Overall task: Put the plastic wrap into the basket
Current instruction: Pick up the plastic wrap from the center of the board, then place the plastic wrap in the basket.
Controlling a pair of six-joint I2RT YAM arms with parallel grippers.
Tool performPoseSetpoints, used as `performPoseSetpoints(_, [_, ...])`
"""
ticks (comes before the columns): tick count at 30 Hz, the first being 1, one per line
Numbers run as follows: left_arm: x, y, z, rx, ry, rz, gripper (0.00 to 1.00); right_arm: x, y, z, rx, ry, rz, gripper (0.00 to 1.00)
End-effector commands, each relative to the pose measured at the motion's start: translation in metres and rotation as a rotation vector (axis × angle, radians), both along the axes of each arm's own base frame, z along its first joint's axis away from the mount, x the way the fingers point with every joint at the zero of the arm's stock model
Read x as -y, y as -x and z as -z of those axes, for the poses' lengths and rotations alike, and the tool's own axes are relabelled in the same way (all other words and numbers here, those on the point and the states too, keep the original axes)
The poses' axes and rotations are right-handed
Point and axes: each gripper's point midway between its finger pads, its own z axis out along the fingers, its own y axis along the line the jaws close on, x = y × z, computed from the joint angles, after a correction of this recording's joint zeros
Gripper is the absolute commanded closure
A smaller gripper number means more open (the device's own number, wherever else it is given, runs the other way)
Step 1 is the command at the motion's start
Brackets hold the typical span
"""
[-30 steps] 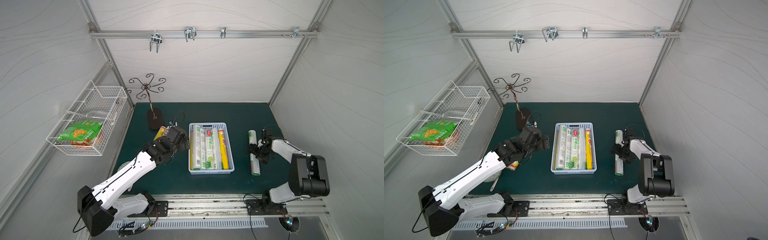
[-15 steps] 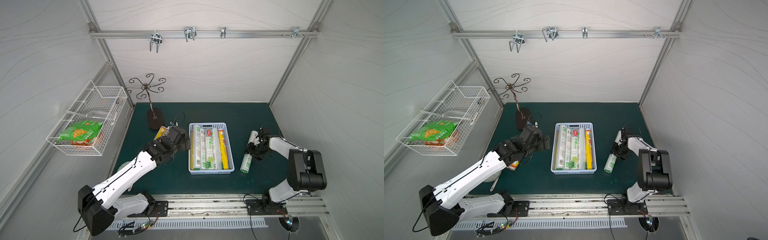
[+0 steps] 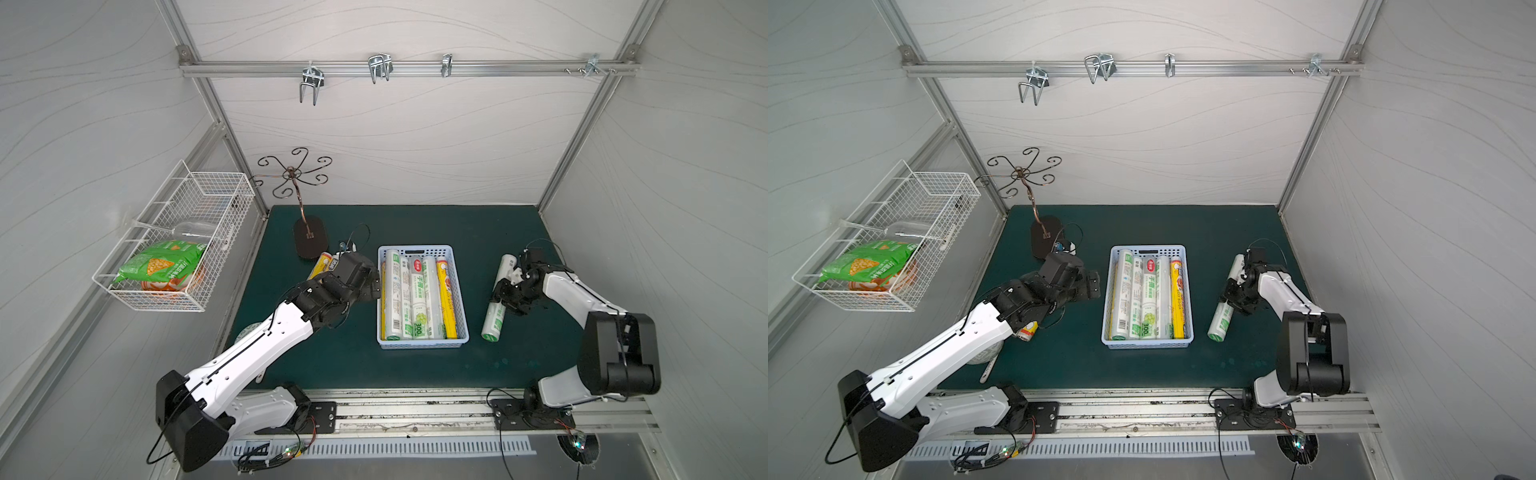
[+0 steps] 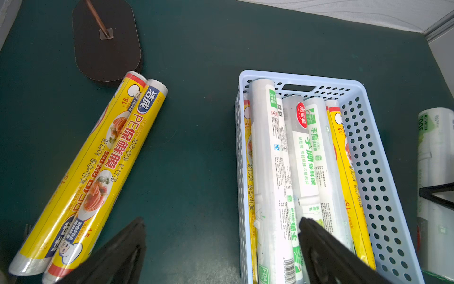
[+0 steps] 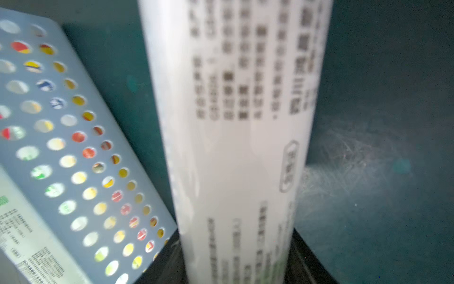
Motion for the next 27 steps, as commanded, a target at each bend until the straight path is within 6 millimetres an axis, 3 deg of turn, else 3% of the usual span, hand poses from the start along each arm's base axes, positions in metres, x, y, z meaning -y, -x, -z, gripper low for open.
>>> performPoseSetpoints(1, [0.003,-0.006,-0.012,0.042,0.026,0.007,0.01,-0.012,-0.003,-0.041,0.087,-0.014,-0.056,0.78])
performPoseSetpoints(10, [-0.003,-0.003,-0.016,0.052,0.029,-0.003,0.01,-0.046,0.000,-0.113,0.194,-0.039,-0.139,0.77])
performPoseSetpoints(15, [-0.006,-0.001,-0.017,0.055,0.027,-0.008,0.01,-0.071,0.001,-0.140,0.225,-0.057,-0.194,0.76])
performPoseSetpoints(20, [-0.010,0.001,-0.020,0.064,0.024,-0.016,0.01,-0.095,0.002,-0.144,0.218,-0.062,-0.251,0.76])
performPoseSetpoints(27, [-0.016,0.002,-0.021,0.074,0.024,-0.029,0.01,-0.130,0.002,-0.130,0.186,-0.031,-0.337,0.76])
